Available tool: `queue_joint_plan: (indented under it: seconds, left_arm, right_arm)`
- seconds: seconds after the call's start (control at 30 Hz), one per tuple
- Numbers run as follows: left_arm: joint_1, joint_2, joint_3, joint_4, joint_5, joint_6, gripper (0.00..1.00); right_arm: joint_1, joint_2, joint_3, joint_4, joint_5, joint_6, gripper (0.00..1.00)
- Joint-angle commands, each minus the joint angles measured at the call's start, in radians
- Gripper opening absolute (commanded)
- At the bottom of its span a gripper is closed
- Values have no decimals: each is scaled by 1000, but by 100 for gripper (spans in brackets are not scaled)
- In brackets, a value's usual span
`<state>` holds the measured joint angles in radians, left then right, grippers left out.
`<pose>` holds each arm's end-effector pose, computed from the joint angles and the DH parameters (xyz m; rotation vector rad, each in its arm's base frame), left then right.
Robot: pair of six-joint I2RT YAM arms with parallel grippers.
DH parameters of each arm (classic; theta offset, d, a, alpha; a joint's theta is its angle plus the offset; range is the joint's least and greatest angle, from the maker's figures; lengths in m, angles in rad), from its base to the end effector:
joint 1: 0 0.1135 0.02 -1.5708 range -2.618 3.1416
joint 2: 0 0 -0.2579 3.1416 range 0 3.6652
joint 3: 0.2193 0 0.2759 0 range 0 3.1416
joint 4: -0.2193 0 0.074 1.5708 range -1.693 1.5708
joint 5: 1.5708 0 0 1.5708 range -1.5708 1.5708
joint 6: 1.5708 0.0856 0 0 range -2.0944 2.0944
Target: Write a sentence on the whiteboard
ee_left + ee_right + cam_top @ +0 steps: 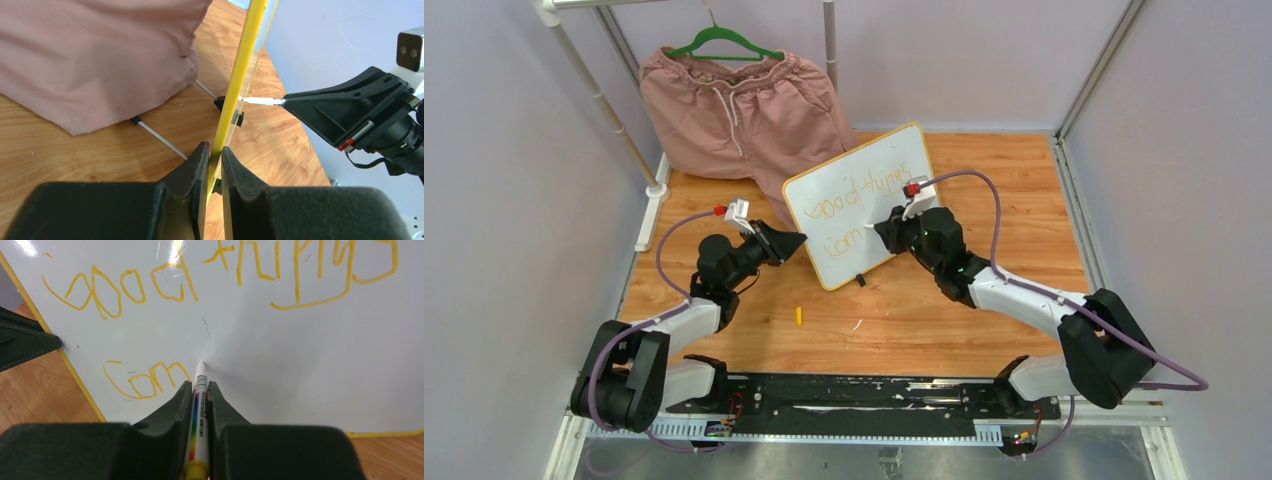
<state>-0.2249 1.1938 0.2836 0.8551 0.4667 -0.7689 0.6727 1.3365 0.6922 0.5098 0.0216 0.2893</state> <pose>0.2721 -0.1018 0.1692 -0.0885 1.7434 -1.1242 0.2902 0.2289 0.2292 -0.3181 1.7259 0.6927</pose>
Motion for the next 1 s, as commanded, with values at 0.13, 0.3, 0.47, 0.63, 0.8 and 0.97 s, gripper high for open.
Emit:
queue_joint_plan:
  seconds: [0.13,0.3,0.47,0.63,0.8,0.97]
  left_arm:
    - [-14,-7,0,26,26,11,18]
    - [-14,-6,2,26,26,10,18]
    - [-14,-4,2,26,26,10,18]
    - [-14,-3,4,27,27,9,18]
    - [-14,-3,3,26,27,10,18]
    - [-14,-2,5,27,27,8,18]
  right_arm:
    - [-12,24,13,24,-6,9,0]
    - [-12,19,-13,23,-5,14,0]
    - [-13,8,-41,22,-6,21,0]
    - [-13,-6,-60,13,-6,23,0]
    - [-13,-16,-63,7,-6,22,0]
    - [-12,-63,-61,1,4,24,0]
